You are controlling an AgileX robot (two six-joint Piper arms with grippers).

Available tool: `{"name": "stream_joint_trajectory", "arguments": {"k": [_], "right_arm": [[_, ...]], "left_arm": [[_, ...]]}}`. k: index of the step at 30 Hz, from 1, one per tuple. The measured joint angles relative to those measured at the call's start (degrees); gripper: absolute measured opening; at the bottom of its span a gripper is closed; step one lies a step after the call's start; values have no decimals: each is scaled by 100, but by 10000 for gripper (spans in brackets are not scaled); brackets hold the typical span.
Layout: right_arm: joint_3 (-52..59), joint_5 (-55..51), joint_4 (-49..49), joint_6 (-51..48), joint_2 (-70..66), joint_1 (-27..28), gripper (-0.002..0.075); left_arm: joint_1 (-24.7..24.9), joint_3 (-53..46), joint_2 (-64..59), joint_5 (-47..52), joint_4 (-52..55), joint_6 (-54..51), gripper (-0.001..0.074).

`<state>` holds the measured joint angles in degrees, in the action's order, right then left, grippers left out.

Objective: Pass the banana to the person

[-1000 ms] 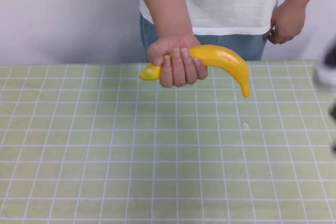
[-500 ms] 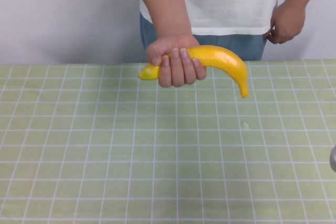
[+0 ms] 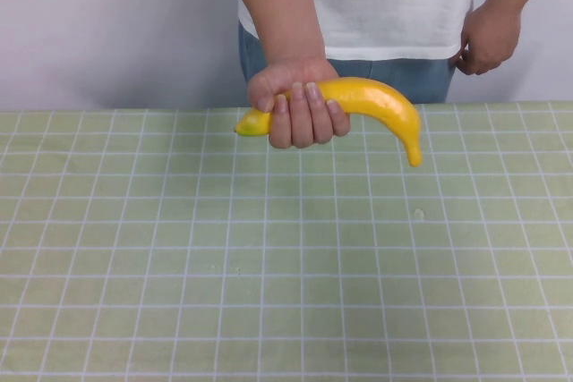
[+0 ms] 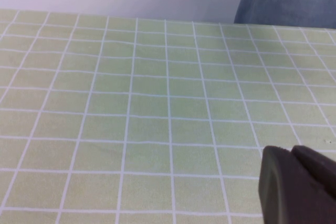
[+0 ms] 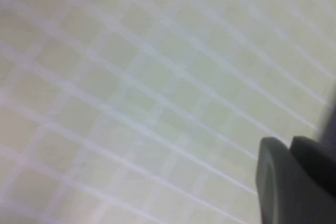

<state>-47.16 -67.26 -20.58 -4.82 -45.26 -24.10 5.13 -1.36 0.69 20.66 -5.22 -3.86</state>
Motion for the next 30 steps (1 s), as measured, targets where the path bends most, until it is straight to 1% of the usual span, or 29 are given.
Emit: {"name": "stream_joint_trajectory", "arguments": {"k": [4, 9, 12, 17, 20, 24, 26, 28, 30], "right_arm": [[0, -10, -545, 0, 535, 576, -6], [0, -14, -1431, 90, 1065, 815, -6], [14, 282, -1435, 784, 1325, 960, -6], [653, 1922, -1196, 2376, 1798, 1386, -6], [1302, 2958, -867, 2925, 2104, 1672, -6], [2428, 4081, 51, 2918, 2595, 1917, -6], [2971, 4553, 596, 2569, 2854, 1997, -7], [3516, 4907, 1309, 1919, 3133, 2076, -7], [3914, 5018, 1929, 1232, 3434, 2150, -7]], "left_arm": [[0, 0, 0, 0, 0, 0, -4], [0, 0, 0, 0, 0, 0, -4], [0, 0, 0, 0, 0, 0, -4], [0, 0, 0, 0, 0, 0, -4], [0, 0, 0, 0, 0, 0, -4], [0, 0, 0, 0, 0, 0, -4], [0, 0, 0, 0, 0, 0, -4], [0, 0, 0, 0, 0, 0, -4], [0, 0, 0, 0, 0, 0, -4]]}}
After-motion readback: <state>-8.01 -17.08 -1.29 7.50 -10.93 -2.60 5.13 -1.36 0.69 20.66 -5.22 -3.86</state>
